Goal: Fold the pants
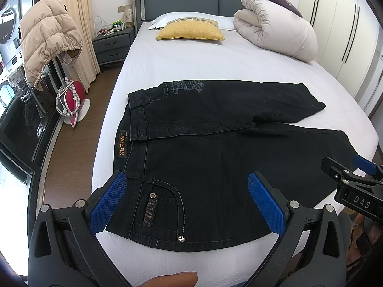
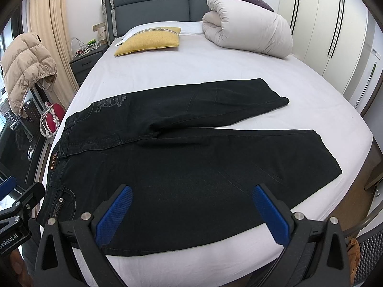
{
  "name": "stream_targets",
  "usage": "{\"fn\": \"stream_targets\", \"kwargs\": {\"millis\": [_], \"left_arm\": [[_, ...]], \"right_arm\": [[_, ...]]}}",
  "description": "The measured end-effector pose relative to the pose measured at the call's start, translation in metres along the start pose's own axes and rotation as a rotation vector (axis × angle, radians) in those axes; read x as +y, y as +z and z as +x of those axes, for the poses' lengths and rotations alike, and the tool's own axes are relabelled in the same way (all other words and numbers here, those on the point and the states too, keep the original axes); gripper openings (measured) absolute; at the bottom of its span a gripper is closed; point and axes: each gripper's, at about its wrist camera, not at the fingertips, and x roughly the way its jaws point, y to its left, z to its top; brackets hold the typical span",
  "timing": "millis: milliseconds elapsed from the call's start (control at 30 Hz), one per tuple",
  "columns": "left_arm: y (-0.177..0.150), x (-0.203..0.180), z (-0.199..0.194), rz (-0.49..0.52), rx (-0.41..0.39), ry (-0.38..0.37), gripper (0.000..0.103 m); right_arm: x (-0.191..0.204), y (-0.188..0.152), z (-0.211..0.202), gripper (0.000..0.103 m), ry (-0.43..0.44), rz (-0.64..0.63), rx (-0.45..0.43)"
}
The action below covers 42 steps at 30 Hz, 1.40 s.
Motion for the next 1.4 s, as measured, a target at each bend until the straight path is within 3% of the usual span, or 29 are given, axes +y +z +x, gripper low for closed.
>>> {"fn": "stream_targets", "kwargs": {"millis": [567,933,1167,1300,1400], "left_arm": [[-0.012,0.003,0.010,0.014,-0.006,0.014,0.103],[-0.010,-0.005,0.005,0.060,-0.061,0.029,0.103],[0.017,0.004,0.026,0.082,-0.037,-0.014,0.103],[0.033,0.009,0.054,0.104,0.028,-0.015,0.103],[0.036,0.023,0.076,0.006,0.060,-0.011,0.103]], "right_arm": [[0.001,0.000,0.000,0.103,0.000,0.000,0.001],[0.002,-0.003,0.000,0.103,0.005,0.000,0.008],[-0.004,0.003,0.010,0.103,0.048,-0.005,-0.007],[-0.012,0.018,0.013,0.103,0.113,0.009,-0.057],[-0.019,0.032,0.024,0.103,0.164,0.007,-0.073]]}}
